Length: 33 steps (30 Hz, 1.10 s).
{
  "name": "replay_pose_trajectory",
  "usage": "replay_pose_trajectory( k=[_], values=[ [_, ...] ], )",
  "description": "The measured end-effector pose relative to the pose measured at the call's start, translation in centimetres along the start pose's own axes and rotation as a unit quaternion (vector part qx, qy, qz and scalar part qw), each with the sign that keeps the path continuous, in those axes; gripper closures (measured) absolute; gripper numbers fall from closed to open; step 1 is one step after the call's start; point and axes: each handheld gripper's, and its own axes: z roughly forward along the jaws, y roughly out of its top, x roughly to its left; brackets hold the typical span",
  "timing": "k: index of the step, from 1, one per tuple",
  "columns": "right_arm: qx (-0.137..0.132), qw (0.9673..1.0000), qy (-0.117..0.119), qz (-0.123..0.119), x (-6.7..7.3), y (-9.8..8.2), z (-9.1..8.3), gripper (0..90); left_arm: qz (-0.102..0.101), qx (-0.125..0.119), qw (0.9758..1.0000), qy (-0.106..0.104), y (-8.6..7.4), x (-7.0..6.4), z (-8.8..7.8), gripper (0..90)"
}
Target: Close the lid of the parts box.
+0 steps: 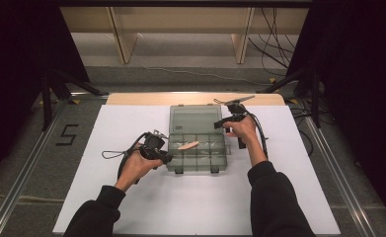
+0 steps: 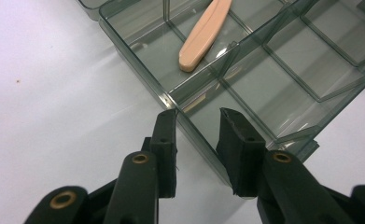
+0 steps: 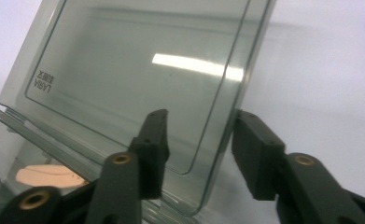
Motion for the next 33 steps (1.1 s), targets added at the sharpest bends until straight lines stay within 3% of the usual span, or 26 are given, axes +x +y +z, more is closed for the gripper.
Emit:
replay_pose_trajectory(
  k=[6,8,10,21,22,23,24,26,28,29,30,31,33],
  values=[
    [-0.017,0.9999,-0.001,-0.002,-0.1,-0.2,-0.8,69.4,0.003,0.002,1.0,-0.003,0.0,0.1,0.0,67.5],
    [-0.025,0.9996,0.01,0.008,-0.2,-0.4,-1.0,71.7,0.003,0.002,1.0,-0.003,0.0,0.0,0.0,67.5],
    [-0.034,0.9993,0.013,-0.004,-0.6,-0.5,-1.1,73.5,0.003,0.001,1.0,-0.003,0.0,0.0,0.0,67.5],
    [-0.057,0.9982,0.015,-0.013,-0.6,-0.8,-2.0,82.8,-0.005,-0.001,1.0,-0.004,-0.1,0.0,0.0,67.5],
    [-0.052,0.9986,0.01,0.004,-0.3,-0.9,-2.1,83.0,-0.004,-0.004,1.0,-0.003,-0.1,0.0,0.0,67.5],
    [-0.071,0.9971,0.017,-0.018,-0.5,-1.0,-1.9,83.2,-0.004,-0.003,1.0,-0.004,-0.1,0.0,0.0,67.5],
    [-0.069,0.9972,0.011,-0.025,-0.5,-1.1,-2.0,83.4,-0.004,-0.002,1.0,-0.004,-0.1,0.0,0.0,67.5],
    [-0.069,0.9975,0.011,-0.01,-0.2,-1.3,-2.2,83.6,-0.005,-0.006,1.0,-0.003,-0.1,0.0,0.0,67.4],
    [-0.077,0.9968,0.009,-0.023,-0.2,-1.5,-2.3,83.7,-0.009,-0.008,0.9999,-0.002,-0.1,0.0,0.1,67.4],
    [-0.086,0.9955,0.009,-0.04,-0.3,-1.5,-2.3,83.8,0.02,-0.014,0.9997,-0.008,0.0,0.4,0.1,67.4],
    [-0.084,0.9956,-0.001,-0.041,-0.1,-1.7,-2.4,83.8,-0.001,-0.003,1.0,-0.006,-0.1,0.1,0.0,67.3],
    [-0.092,0.9952,0.005,-0.033,0.0,-1.8,-2.4,83.8,-0.001,0.001,1.0,-0.01,-0.1,0.2,-0.1,67.3],
    [-0.098,0.9941,0.0,-0.047,0.1,-2.0,-2.5,83.8,-0.001,0.003,0.9999,-0.01,-0.1,0.2,-0.1,67.2]
  ],
)
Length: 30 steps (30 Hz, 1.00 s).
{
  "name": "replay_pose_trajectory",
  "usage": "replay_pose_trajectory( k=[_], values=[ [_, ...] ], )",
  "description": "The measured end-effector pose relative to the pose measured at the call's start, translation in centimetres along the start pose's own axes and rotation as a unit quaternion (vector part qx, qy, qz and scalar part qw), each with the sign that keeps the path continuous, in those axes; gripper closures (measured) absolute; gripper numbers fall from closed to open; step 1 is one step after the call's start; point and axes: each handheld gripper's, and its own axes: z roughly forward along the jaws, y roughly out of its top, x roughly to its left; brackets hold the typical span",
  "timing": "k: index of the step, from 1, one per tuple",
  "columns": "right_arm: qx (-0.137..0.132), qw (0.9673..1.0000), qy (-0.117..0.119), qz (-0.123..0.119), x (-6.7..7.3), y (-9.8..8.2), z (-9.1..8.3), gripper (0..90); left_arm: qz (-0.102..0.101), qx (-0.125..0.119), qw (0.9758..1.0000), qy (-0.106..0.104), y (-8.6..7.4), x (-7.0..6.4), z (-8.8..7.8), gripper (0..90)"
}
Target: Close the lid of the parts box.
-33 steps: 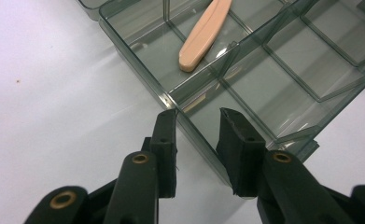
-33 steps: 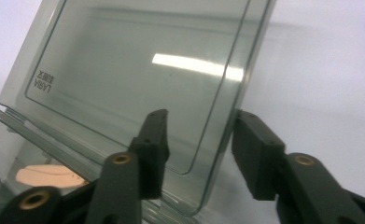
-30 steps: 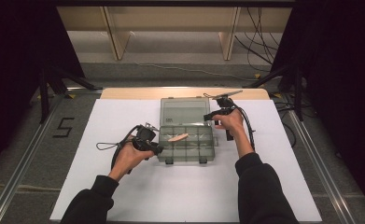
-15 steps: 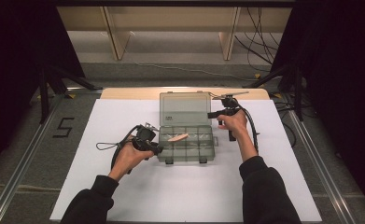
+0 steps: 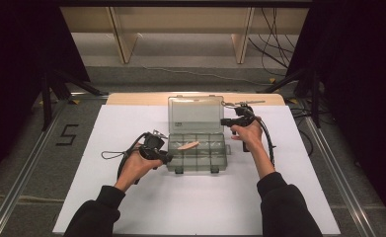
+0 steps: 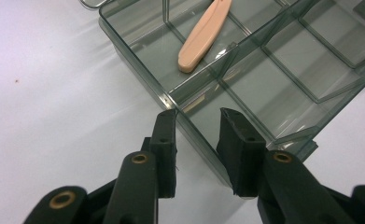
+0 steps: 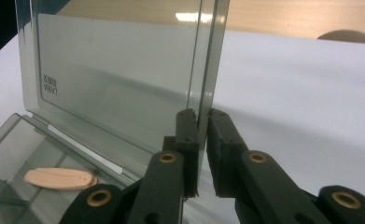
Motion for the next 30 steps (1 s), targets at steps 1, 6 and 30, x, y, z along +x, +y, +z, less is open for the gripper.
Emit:
replay_pose_trajectory(
  k=[1,6,30],
  values=[
    [-0.007,0.9999,0.001,-0.011,-0.1,-0.1,0.0,83.8,0.0,-0.005,1.0,0.003,0.0,0.0,0.1,67.2],
    [-0.03,0.9991,0.001,-0.03,0.1,-0.7,-0.2,83.8,-0.002,-0.015,0.9999,0.003,-0.1,0.0,0.1,67.0],
    [-0.11,0.9869,-0.016,-0.117,0.7,-2.9,-0.8,83.3,0.014,-0.006,0.9999,-0.003,-0.1,0.2,0.0,63.9]
  ],
)
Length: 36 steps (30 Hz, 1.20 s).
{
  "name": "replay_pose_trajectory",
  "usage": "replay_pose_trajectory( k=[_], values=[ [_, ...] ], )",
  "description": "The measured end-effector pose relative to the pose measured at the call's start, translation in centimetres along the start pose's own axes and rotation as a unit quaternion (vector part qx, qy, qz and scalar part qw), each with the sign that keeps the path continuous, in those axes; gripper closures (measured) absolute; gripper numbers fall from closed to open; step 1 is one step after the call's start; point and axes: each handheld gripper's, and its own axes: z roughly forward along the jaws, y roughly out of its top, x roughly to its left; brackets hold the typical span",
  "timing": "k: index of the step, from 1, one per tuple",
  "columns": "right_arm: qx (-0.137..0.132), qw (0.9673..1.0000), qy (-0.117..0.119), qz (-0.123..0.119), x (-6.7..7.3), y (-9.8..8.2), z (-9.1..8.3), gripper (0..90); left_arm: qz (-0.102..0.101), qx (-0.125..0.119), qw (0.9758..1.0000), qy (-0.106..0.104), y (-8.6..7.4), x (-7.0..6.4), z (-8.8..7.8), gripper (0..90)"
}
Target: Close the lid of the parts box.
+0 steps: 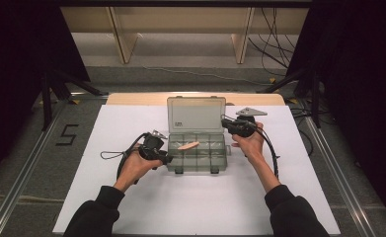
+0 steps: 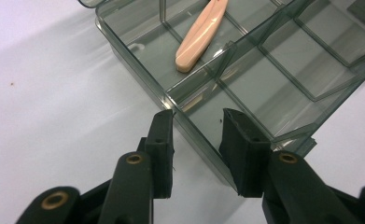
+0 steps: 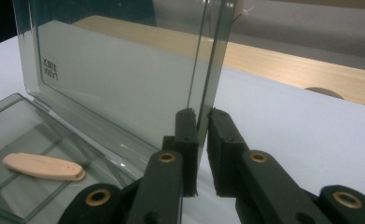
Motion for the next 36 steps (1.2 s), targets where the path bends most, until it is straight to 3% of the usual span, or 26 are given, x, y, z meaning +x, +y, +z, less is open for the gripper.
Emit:
replay_pose_trajectory(
  k=[2,4,6,7,8,10,11,12,13,16,17,19,21,23,25,28,36],
  values=[
    [-0.002,1.0,0.005,0.008,0.1,-0.2,-0.1,83.5,0.003,0.0,1.0,0.001,0.0,0.1,0.0,63.2],
    [-0.006,1.0,0.003,-0.003,0.1,-0.3,-0.2,83.5,0.0,-0.01,0.9999,0.005,0.0,-0.1,0.0,63.0],
    [-0.012,0.9999,0.004,0.001,0.2,-0.4,-0.2,83.5,-0.002,-0.023,0.9996,0.013,0.0,-0.2,0.0,63.4],
    [-0.017,0.9999,0.0,-0.004,0.2,-0.5,-0.2,83.6,0.007,-0.017,0.9997,0.015,0.1,-0.1,-0.2,63.3],
    [-0.025,0.9997,0.001,-0.002,0.2,-0.6,-0.1,83.6,0.002,-0.032,0.9993,0.019,0.0,-0.1,-0.1,63.0],
    [-0.031,0.9995,-0.004,-0.006,0.2,-0.7,-0.2,83.6,-0.003,-0.03,0.9994,0.019,0.1,0.0,-0.2,61.8],
    [-0.026,0.9997,0.002,-0.002,0.3,-0.7,-0.2,83.6,-0.003,-0.041,0.9989,0.024,0.0,0.0,-0.2,60.5],
    [-0.018,0.9998,-0.007,-0.008,0.3,-0.6,-0.4,83.6,-0.008,-0.049,0.9984,0.025,0.1,0.0,-0.2,59.6],
    [-0.019,0.9998,-0.004,-0.009,0.3,-0.7,-0.4,83.6,0.006,-0.048,0.9985,0.024,0.3,0.3,-0.6,57.7],
    [-0.017,0.9998,-0.007,-0.01,0.3,-0.8,-0.5,83.6,-0.017,-0.075,0.9967,0.026,1.0,0.4,-1.3,47.9],
    [-0.032,0.9995,0.0,-0.004,0.4,-0.8,-0.2,83.6,-0.015,-0.081,0.9962,0.029,1.3,0.5,-1.7,44.5],
    [-0.028,0.9996,-0.001,0.002,0.5,-0.8,-0.3,83.6,-0.003,-0.096,0.9949,0.031,2.0,0.9,-2.6,37.8],
    [-0.031,0.9995,-0.002,-0.006,0.5,-0.8,-0.2,83.5,-0.002,-0.111,0.993,0.04,2.8,1.0,-3.2,33.3],
    [-0.031,0.9995,-0.001,-0.006,0.4,-0.9,-0.2,83.5,-0.023,-0.148,0.988,0.039,3.5,0.8,-3.2,30.5],
    [-0.033,0.9994,-0.002,-0.006,0.5,-0.9,-0.2,83.5,-0.02,-0.158,0.9862,0.045,4.3,1.1,-3.6,29.2],
    [-0.036,0.9992,-0.007,-0.012,0.4,-0.9,-0.2,83.5,-0.032,-0.179,0.9821,0.049,5.6,1.7,-3.8,27.5],
    [-0.039,0.9991,-0.006,-0.014,0.4,-0.9,-0.2,83.5,-0.041,-0.201,0.9763,0.068,8.6,3.3,-4.5,29.9]
  ],
)
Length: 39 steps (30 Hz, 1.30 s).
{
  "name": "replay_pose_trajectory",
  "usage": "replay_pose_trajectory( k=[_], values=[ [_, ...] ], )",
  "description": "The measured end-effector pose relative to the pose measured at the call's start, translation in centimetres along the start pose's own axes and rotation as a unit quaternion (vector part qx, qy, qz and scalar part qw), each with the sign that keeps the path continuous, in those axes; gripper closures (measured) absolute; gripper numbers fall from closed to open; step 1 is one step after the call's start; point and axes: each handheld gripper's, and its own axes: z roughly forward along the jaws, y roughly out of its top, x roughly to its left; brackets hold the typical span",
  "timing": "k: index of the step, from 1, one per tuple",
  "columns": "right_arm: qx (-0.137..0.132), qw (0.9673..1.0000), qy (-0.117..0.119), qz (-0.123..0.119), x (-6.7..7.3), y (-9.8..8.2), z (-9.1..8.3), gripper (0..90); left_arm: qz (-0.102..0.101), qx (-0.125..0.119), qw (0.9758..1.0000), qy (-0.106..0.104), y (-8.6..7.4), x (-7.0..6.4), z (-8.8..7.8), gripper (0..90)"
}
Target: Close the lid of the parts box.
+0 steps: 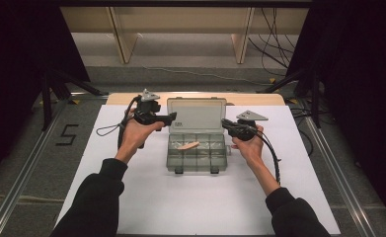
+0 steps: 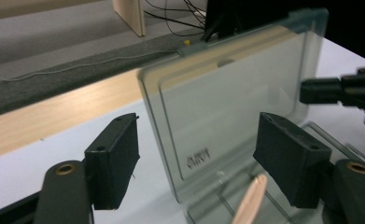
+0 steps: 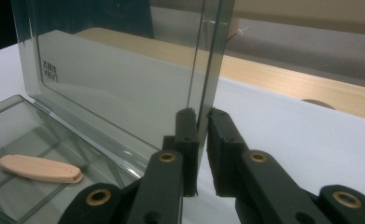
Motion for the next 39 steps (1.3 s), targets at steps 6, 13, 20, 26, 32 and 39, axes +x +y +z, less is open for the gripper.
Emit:
replay_pose_trajectory(
  k=[6,13,20,26,32,39],
  values=[
    [0.0,1.0,0.0,0.0,0.0,0.0,0.0,83.5,-0.003,-0.009,0.9999,0.008,1.7,0.4,0.3,35.5],
    [0.0,1.0,0.001,-0.001,0.0,0.0,0.0,83.4,0.004,-0.022,0.9996,0.015,2.8,0.9,0.6,52.4],
    [0.0,1.0,0.001,0.0,0.0,0.0,0.0,83.3,0.019,-0.012,0.9996,0.016,3.4,1.1,1.6,71.7],
    [0.001,1.0,0.002,0.002,0.0,0.0,0.0,83.3,0.031,-0.005,0.9992,0.024,4.2,0.8,2.4,84.9],
    [0.004,1.0,0.004,0.004,0.0,0.0,-0.1,83.2,0.028,0.001,0.999,0.034,4.8,1.0,3.4,89.7],
    [0.002,1.0,0.004,0.001,-0.1,0.0,-0.1,83.2,0.037,0.025,0.9981,0.043,4.5,1.5,4.2,89.8]
  ],
)
